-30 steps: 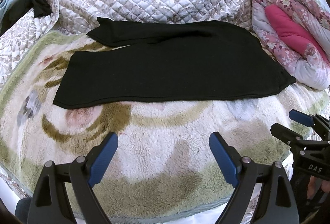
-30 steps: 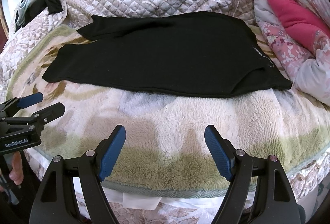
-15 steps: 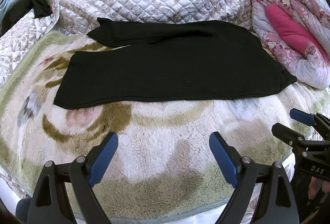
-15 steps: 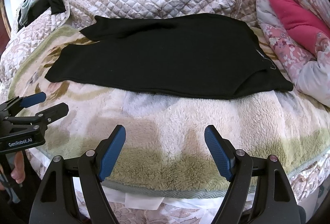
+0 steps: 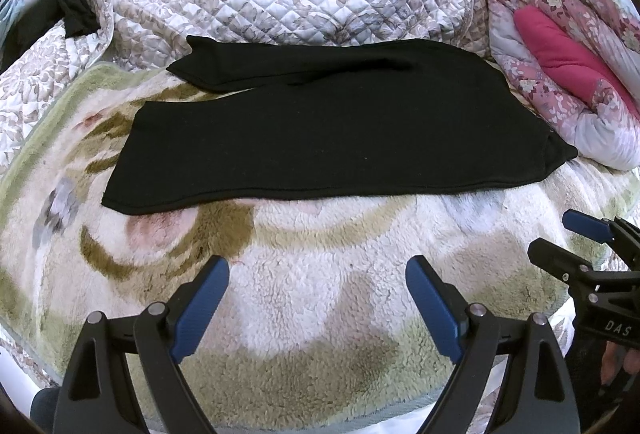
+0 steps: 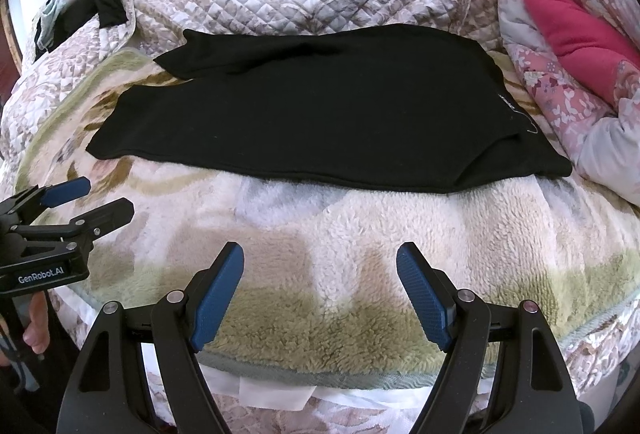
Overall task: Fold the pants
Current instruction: 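Grasp the black garment edge with the left gripper while the right gripper grasps its edge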
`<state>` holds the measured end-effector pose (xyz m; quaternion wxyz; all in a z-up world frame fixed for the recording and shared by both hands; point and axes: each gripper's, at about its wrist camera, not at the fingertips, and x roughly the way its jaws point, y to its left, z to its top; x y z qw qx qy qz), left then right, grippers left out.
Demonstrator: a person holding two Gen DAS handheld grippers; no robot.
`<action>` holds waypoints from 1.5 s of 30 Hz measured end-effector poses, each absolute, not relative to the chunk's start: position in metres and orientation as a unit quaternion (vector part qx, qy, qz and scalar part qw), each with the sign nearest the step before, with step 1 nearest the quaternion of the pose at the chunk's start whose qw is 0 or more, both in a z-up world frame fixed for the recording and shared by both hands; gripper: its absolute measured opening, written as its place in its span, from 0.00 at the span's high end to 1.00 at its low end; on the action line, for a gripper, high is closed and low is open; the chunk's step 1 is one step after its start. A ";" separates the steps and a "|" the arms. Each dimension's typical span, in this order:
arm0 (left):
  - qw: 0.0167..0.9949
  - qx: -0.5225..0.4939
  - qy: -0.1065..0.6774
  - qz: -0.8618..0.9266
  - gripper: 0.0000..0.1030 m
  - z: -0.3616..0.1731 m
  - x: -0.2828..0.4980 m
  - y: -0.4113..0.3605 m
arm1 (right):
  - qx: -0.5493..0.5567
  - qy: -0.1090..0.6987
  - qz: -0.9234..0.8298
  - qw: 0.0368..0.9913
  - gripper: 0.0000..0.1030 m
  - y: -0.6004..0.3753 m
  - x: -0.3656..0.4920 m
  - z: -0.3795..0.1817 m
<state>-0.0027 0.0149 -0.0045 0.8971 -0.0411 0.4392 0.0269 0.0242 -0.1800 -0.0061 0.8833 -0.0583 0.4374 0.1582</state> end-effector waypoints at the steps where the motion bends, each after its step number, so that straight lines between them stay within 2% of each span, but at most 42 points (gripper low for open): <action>1: 0.897 -0.042 0.439 0.027 0.12 -0.005 -0.002 0.017 | -0.058 0.438 0.159 0.883 0.24 -0.180 0.024 -0.006; 14: 0.900 -0.061 0.431 0.030 0.12 -0.009 0.009 0.027 | -0.038 0.444 0.138 0.885 0.24 -0.200 0.043 -0.010; 28: 0.886 -0.184 0.416 0.094 0.12 -0.027 0.024 0.114 | 0.075 0.459 0.087 0.881 0.25 -0.263 0.094 -0.021; 37: 0.867 -0.264 0.408 0.107 0.14 -0.043 0.037 0.151 | 0.147 0.440 0.094 0.881 0.26 -0.277 0.128 -0.021; 40: 0.869 -0.262 0.404 0.113 0.14 -0.045 0.049 0.154 | 0.169 0.433 0.085 0.881 0.36 -0.283 0.140 -0.018; 41: 0.870 -0.260 0.402 0.116 0.15 -0.044 0.052 0.155 | 0.177 0.429 0.077 0.882 0.44 -0.286 0.144 -0.017; 42: 0.871 -0.256 0.401 0.119 0.20 -0.045 0.056 0.155 | 0.183 0.427 0.070 0.883 0.51 -0.289 0.147 -0.016; 45: 0.876 -0.236 0.398 0.136 0.34 -0.050 0.064 0.156 | 0.202 0.426 0.055 0.880 0.64 -0.299 0.158 -0.018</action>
